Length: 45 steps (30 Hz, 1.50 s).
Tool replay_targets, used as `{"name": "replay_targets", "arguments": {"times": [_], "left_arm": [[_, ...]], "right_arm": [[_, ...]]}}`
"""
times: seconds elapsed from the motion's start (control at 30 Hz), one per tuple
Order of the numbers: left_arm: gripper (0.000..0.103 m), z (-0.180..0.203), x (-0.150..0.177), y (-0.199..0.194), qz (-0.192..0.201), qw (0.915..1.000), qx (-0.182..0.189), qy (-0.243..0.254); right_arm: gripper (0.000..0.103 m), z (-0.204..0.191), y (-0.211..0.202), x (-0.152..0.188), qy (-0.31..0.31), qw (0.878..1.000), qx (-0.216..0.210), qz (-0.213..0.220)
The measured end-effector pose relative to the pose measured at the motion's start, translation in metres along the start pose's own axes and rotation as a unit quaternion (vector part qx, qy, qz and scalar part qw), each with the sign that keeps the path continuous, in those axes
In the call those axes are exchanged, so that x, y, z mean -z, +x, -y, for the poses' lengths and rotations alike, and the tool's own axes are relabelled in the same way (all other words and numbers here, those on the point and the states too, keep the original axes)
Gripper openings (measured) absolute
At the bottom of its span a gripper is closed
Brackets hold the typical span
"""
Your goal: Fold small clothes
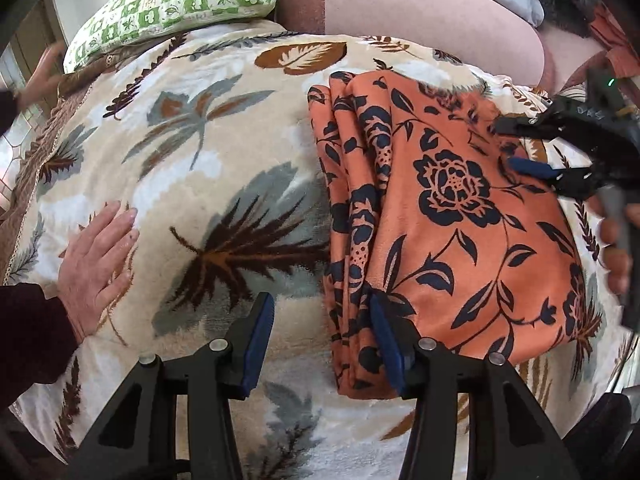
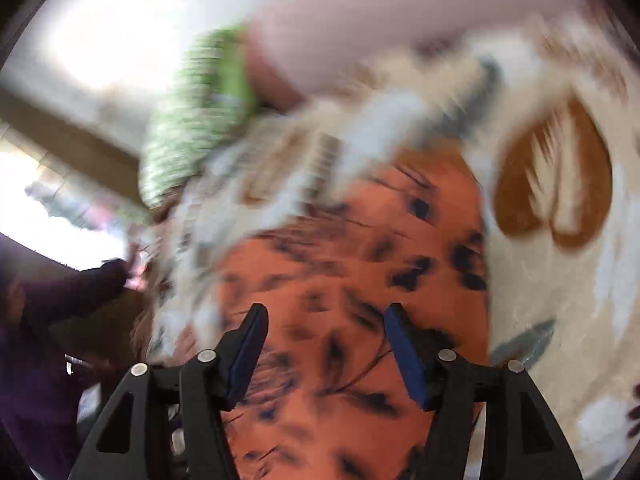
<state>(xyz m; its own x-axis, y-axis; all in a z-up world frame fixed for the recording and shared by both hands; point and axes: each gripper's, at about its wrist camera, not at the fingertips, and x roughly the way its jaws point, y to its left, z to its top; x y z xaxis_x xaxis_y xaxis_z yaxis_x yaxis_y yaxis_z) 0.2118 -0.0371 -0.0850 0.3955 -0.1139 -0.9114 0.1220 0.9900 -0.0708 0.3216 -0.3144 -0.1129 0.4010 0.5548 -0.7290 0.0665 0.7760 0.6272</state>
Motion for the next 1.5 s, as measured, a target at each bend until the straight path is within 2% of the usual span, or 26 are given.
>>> {"name": "replay_targets", "arguments": {"times": [0.07, 0.2, 0.33, 0.4, 0.47, 0.5, 0.6, 0.67, 0.73, 0.77, 0.9, 0.97, 1.03, 1.07, 1.23, 1.33, 1.4, 1.5], "left_arm": [[0.051, 0.002, 0.0, 0.0, 0.002, 1.0, -0.006, 0.007], [0.051, 0.0, 0.001, -0.002, 0.003, 1.0, -0.005, 0.006], [0.051, 0.001, 0.002, -0.003, 0.004, 0.9999, -0.009, 0.005], [0.051, 0.003, 0.003, -0.004, 0.004, 0.9999, -0.013, 0.006], [0.051, 0.004, 0.004, -0.005, 0.005, 0.9999, -0.015, 0.005], [0.051, 0.005, 0.004, -0.007, 0.002, 0.9999, -0.013, 0.003], [0.051, 0.002, 0.008, -0.022, 0.016, 0.9998, -0.015, 0.0], [0.052, 0.003, 0.011, -0.043, 0.045, 0.999, 0.006, -0.008], [0.07, 0.008, 0.017, -0.064, 0.078, 0.9969, 0.004, -0.011], [0.085, 0.012, 0.021, -0.076, 0.092, 0.9956, -0.009, -0.014], [0.088, 0.031, 0.036, -0.115, 0.14, 0.9899, -0.011, -0.02], [0.094, 0.041, 0.041, -0.129, 0.144, 0.9893, -0.022, -0.007], [0.095, 0.049, 0.046, -0.139, 0.143, 0.9889, -0.038, 0.006], [0.095, 0.051, 0.049, -0.145, 0.147, 0.9883, -0.04, 0.007], [0.095, 0.045, 0.069, -0.174, 0.169, 0.9844, -0.043, -0.019], [0.095, 0.046, 0.078, -0.19, 0.178, 0.9831, -0.04, -0.018], [0.099, 0.048, 0.082, -0.2, 0.188, 0.9814, -0.038, -0.014], [0.1, 0.052, 0.085, -0.206, 0.191, 0.981, -0.036, -0.011]], "right_arm": [[0.065, -0.004, -0.009, 0.002, -0.005, 1.0, -0.009, 0.012], [0.065, -0.032, -0.039, 0.012, -0.053, 0.998, -0.007, 0.028], [0.065, -0.048, -0.067, 0.052, -0.068, 0.997, -0.025, 0.024], [0.068, -0.048, -0.063, 0.07, -0.069, 0.997, -0.031, 0.012], [0.07, -0.035, -0.043, 0.088, -0.069, 0.997, 0.009, -0.024], [0.07, -0.03, -0.037, 0.091, -0.064, 0.997, 0.013, -0.032], [0.069, -0.039, -0.055, 0.094, -0.063, 0.998, 0.01, -0.001], [0.069, -0.057, -0.084, 0.1, -0.091, 0.994, 0.032, 0.046], [0.071, -0.075, -0.109, 0.111, -0.129, 0.986, 0.054, 0.088], [0.077, -0.081, -0.115, 0.116, -0.144, 0.983, 0.068, 0.092], [0.081, -0.089, -0.126, 0.142, -0.161, 0.973, 0.149, 0.077], [0.084, -0.092, -0.128, 0.16, -0.173, 0.963, 0.193, 0.079], [0.088, -0.092, -0.138, 0.178, -0.186, 0.954, 0.218, 0.091], [0.092, -0.094, -0.141, 0.184, -0.189, 0.951, 0.224, 0.096], [0.092, -0.103, -0.172, 0.213, -0.198, 0.933, 0.265, 0.145], [0.092, -0.109, -0.19, 0.223, -0.193, 0.93, 0.263, 0.166], [0.092, -0.115, -0.2, 0.229, -0.194, 0.928, 0.261, 0.181], [0.092, -0.118, -0.2, 0.231, -0.2, 0.928, 0.263, 0.173]]}}
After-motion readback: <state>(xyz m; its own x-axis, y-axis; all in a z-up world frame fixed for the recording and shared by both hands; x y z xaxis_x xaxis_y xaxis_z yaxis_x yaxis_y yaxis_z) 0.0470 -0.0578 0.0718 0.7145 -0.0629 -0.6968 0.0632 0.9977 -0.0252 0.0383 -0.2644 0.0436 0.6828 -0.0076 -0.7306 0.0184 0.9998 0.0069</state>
